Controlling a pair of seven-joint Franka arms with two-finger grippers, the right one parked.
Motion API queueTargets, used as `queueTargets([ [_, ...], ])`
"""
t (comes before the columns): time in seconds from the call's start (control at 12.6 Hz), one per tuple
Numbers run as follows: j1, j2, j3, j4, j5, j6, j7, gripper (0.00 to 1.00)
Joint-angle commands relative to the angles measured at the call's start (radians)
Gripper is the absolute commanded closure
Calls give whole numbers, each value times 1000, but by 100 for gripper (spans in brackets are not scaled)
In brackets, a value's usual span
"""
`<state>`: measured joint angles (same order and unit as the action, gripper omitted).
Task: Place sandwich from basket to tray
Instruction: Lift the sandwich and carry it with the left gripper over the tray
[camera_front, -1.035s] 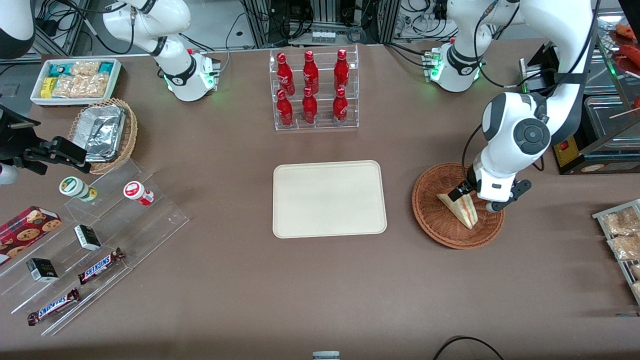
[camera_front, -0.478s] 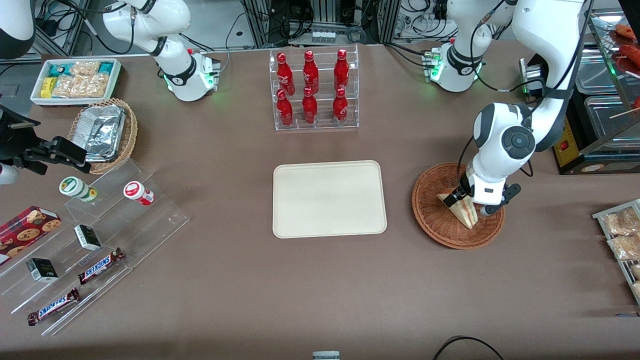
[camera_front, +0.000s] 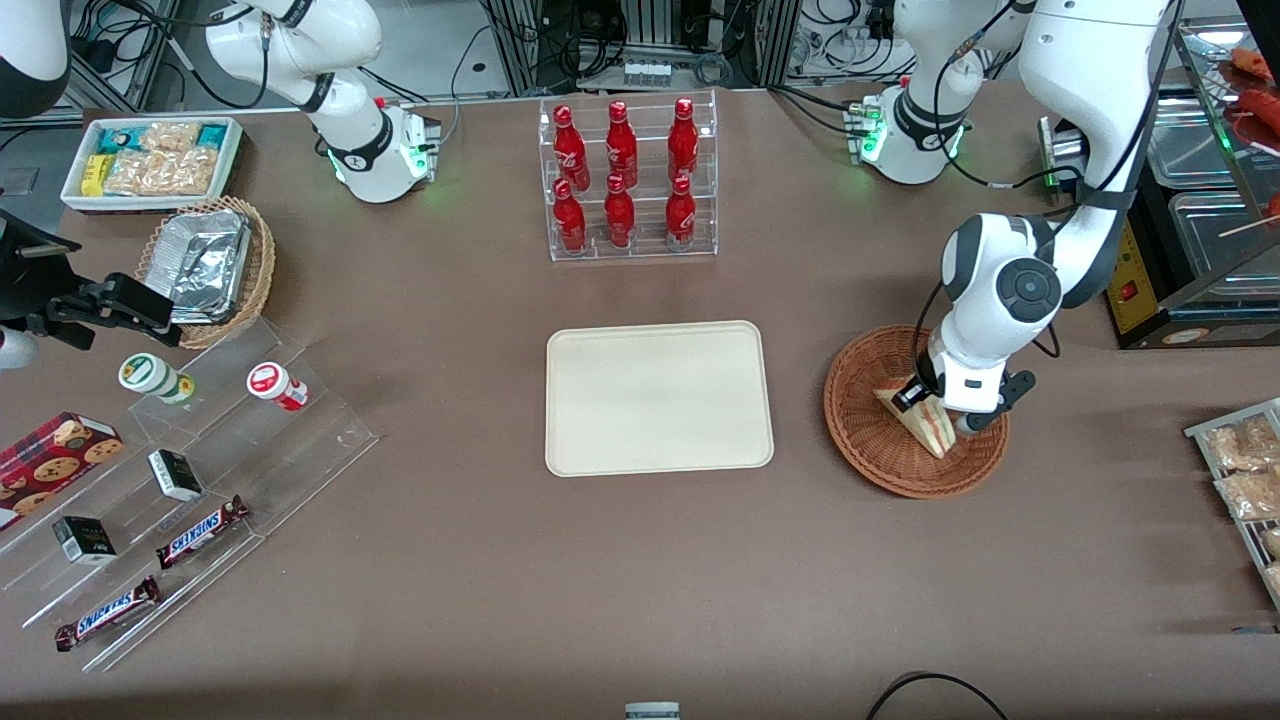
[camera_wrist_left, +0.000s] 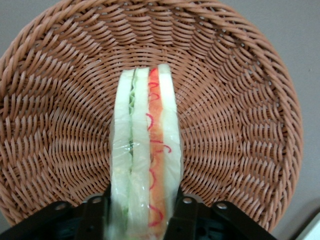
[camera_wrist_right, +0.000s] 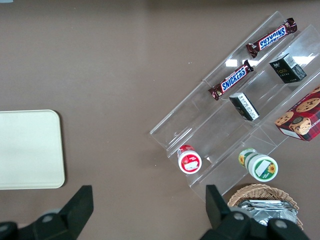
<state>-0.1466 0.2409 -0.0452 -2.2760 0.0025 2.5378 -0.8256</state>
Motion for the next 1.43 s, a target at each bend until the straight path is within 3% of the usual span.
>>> queueTargets([
  [0.0,-4,-66,2,9,-2,-71,-3,93],
  [0.48,-76,9,-1,419,5,-673,161,93],
  [0.88,-275,196,1,629,-2,-702,240,91],
  [1.35,-451,426,-1,874,-9,-688,39,91],
])
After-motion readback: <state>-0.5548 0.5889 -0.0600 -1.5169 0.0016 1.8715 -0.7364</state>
